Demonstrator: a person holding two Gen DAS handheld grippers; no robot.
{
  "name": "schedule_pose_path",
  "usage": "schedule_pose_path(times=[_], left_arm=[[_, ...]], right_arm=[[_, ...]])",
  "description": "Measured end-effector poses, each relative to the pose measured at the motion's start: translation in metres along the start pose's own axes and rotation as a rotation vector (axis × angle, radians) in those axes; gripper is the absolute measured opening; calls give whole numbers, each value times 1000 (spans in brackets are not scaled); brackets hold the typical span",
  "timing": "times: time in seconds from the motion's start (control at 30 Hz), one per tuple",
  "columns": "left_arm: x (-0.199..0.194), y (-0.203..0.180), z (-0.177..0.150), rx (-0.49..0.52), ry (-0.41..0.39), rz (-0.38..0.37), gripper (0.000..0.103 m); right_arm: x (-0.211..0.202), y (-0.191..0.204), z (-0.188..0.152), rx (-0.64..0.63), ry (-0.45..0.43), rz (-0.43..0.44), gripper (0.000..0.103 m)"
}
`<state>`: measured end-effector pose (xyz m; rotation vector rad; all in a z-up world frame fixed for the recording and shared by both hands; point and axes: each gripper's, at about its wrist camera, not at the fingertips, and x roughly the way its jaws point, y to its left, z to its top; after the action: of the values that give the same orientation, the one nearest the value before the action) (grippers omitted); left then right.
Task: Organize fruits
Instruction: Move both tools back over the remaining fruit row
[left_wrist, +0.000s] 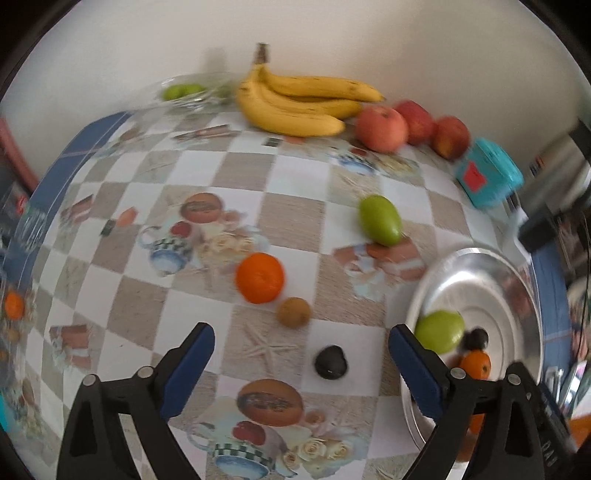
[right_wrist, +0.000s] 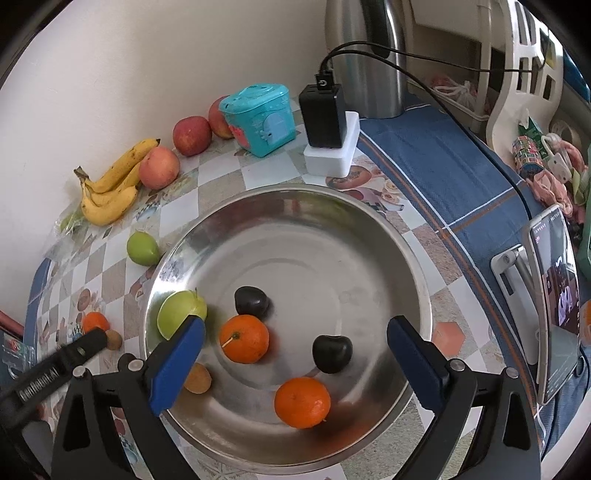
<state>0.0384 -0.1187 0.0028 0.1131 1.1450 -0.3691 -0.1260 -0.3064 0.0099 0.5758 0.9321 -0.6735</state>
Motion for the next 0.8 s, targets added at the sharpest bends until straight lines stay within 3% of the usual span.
schedule_pose_path(times=[0.23,0.8], left_arm=[[-7,25,5,-101,-9,-22,97],[-15,65,12,-177,-23,-27,97]], right_arm=[[-2,18,-2,-62,1,8,99],[-17,93,-13,-206,-49,64,99]])
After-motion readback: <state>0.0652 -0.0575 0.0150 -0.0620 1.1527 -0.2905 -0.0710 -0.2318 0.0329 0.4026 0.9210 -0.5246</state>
